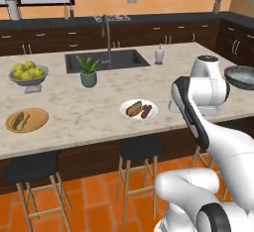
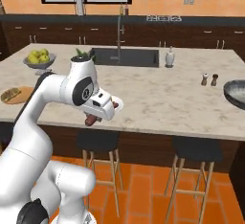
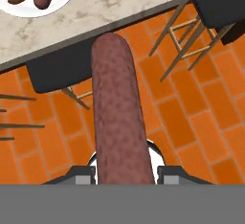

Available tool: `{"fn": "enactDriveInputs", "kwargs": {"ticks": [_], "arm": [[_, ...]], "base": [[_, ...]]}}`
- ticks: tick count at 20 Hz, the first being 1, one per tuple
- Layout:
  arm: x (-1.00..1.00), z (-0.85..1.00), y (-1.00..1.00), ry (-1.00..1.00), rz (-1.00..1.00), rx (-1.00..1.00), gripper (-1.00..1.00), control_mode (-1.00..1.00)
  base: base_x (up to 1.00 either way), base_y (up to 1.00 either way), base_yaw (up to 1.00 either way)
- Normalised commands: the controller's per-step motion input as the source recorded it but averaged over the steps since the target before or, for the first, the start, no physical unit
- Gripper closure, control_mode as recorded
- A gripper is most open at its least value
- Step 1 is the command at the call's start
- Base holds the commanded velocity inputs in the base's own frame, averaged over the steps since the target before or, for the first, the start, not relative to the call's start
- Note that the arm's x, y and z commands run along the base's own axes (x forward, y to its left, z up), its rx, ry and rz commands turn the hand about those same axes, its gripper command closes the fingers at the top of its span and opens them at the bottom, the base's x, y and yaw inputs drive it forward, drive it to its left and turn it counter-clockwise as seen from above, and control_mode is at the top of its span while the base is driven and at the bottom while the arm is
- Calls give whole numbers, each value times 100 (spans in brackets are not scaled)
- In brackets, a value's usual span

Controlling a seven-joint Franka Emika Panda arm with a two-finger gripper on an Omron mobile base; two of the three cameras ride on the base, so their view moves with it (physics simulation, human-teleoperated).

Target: Place one bun and one sausage from the bowl on each plate.

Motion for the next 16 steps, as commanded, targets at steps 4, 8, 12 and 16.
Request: {"fn": "enactDriveInputs", "kwargs": {"ticks": [4, 8, 12, 16], "arm": [[0, 0, 0, 0, 0, 0, 100, 100], [0, 0, 0, 0, 0, 0, 100, 100], [0, 0, 0, 0, 0, 0, 100, 100], [0, 0, 0, 0, 0, 0, 100, 100]], "base": [[0, 100, -14], [3, 100, -13], [33, 100, -5], [67, 100, 0]]}}
